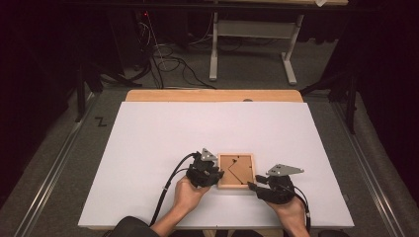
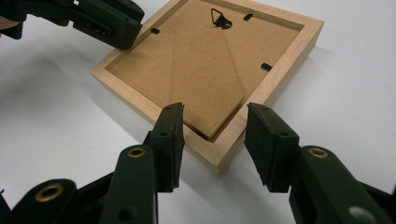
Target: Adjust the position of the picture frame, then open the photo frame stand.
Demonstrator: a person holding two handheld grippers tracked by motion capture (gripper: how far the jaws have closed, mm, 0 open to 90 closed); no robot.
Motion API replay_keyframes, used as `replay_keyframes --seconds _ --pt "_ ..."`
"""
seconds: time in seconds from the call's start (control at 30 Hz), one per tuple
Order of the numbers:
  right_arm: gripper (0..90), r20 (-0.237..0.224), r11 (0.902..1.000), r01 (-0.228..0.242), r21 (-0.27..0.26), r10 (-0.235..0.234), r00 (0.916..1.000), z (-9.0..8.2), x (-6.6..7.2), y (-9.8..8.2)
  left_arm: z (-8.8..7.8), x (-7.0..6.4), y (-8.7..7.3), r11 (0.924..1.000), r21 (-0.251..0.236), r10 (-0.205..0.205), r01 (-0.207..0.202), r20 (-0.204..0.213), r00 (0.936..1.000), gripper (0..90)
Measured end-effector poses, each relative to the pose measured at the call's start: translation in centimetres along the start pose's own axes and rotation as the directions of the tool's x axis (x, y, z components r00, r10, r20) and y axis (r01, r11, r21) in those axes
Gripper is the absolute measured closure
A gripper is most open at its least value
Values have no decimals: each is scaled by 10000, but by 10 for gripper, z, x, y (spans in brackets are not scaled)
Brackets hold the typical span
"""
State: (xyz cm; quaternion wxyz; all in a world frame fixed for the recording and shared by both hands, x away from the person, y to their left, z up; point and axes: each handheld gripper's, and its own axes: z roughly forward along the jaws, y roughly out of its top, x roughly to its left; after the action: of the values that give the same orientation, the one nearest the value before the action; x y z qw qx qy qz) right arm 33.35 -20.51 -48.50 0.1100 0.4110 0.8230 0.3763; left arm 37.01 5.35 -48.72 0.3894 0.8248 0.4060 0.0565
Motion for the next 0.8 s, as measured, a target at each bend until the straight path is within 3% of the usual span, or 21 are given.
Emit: replay_keyframes --seconds 0.2,0.4,0.53,0.8 --pt "570 147 9999 -109 -25 109 9998 -1 3 -2 0 4 -1 9999 -73 -144 147 294 9995 698" --pt "546 -11 10000 -29 54 29 10000 -2 2 -1 1 6 0 9994 -42 -327 330 481 9983 667" --pt "524 169 9999 142 3 -142 9998 -2 3 1 0 4 0 9998 -20 -218 218 213 9995 615" --pt "518 303 9985 444 -323 -434 9986 -7 4 6 -2 8 0 9992 -69 -396 396 14 9992 560"
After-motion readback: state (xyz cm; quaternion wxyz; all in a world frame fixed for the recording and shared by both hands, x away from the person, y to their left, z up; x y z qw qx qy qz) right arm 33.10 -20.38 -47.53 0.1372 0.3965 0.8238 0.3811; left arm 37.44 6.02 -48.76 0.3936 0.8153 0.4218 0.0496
